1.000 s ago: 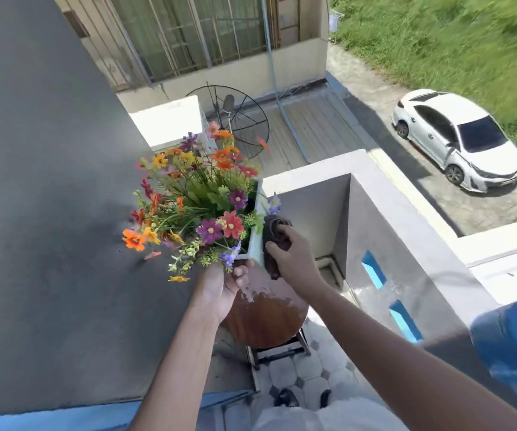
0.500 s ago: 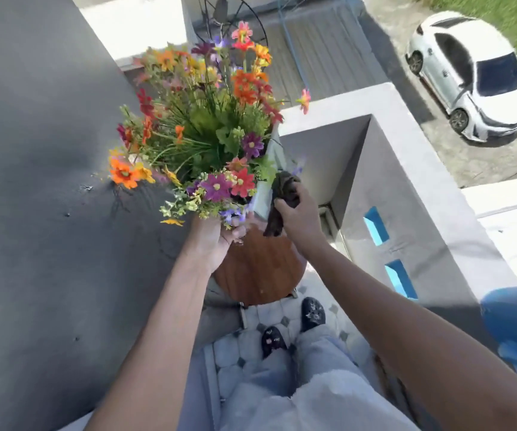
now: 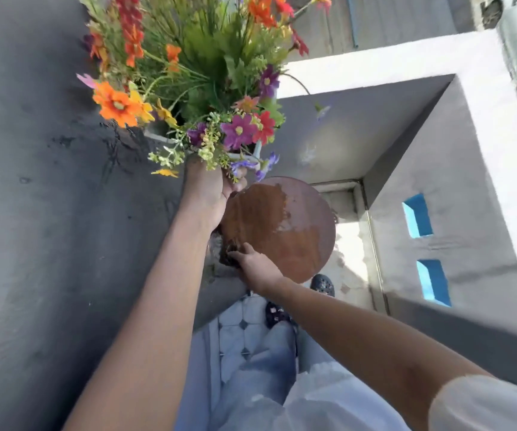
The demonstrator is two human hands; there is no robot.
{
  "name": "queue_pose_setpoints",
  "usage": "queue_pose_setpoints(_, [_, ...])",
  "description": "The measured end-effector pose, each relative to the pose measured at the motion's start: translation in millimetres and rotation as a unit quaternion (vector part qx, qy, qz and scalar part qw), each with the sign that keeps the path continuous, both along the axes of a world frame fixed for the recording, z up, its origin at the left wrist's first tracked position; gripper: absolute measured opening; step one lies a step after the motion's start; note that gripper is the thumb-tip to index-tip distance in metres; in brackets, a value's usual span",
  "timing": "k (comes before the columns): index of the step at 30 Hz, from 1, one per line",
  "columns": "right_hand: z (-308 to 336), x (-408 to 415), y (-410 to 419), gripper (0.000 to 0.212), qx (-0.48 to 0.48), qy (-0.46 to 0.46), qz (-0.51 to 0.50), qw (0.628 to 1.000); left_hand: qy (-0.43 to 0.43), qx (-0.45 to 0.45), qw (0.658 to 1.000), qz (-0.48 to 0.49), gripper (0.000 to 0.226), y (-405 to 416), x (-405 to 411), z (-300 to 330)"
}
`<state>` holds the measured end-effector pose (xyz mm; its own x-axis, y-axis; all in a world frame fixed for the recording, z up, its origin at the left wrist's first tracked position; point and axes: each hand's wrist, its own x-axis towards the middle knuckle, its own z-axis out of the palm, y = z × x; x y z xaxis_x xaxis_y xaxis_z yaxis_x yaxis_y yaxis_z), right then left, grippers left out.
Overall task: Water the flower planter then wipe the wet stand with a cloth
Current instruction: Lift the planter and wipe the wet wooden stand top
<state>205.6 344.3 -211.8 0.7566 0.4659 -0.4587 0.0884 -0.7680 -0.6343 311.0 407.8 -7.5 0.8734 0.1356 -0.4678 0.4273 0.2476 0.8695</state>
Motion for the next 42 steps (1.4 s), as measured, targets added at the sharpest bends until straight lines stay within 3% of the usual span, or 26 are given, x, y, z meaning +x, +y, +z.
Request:
queue_pose_setpoints(5, [-41, -18, 4, 0.042, -0.066, -0.119, 0.089, 0.987, 0.003, -0.021, 1.000, 0.016, 0.044, 3, -2, -8])
queue_pose_setpoints(9, [-54, -16, -4, 0.050, -0.071, -0.171, 0.106, 0.977, 0.014, -0.041, 0.999, 0.019, 0.040, 3, -1, -16])
queue_pose_setpoints(13, [-50, 24, -42, 0.050, -0.085, -0.181, -0.001, 0.980, 0.018, -0.049, 0.998, 0.020, 0.036, 2, 7, -20])
queue_pose_setpoints(16, [-48, 77, -102, 0.053, -0.114, -0.146, -0.132, 0.974, 0.012, -0.051, 0.998, 0.028, 0.037, 2, 13, -19])
queue_pose_setpoints(20, [-48, 115, -157, 0.039, -0.105, -0.062, -0.235, 0.964, 0.010, -0.050, 0.998, 0.029, 0.035, 0, 19, -15])
queue_pose_setpoints(26, [-48, 64, -127, 0.035, -0.091, -0.130, -0.120, 0.980, 0.015, -0.051, 0.998, 0.041, 0.043, -3, 24, -14])
queue_pose_setpoints(31, [-45, 11, -46, 0.047, -0.032, -0.088, 0.045, 0.995, 0.014, -0.053, 0.997, 0.047, 0.040, -4, 31, -15])
queue_pose_setpoints(37, [-40, 26, 23, 0.053, 0.005, -0.066, 0.187, 0.980, 0.004, -0.043, 0.998, 0.049, 0.040, -8, 39, -12])
queue_pose_setpoints(40, [-47, 64, 10, 0.047, 0.014, -0.099, 0.166, 0.981, 0.003, -0.042, 0.998, 0.047, 0.039, -8, 42, -13])
queue_pose_setpoints(42, [-51, 101, -15, 0.047, 0.007, -0.129, 0.069, 0.989, 0.002, -0.043, 0.998, 0.046, 0.038, -7, 44, -13])
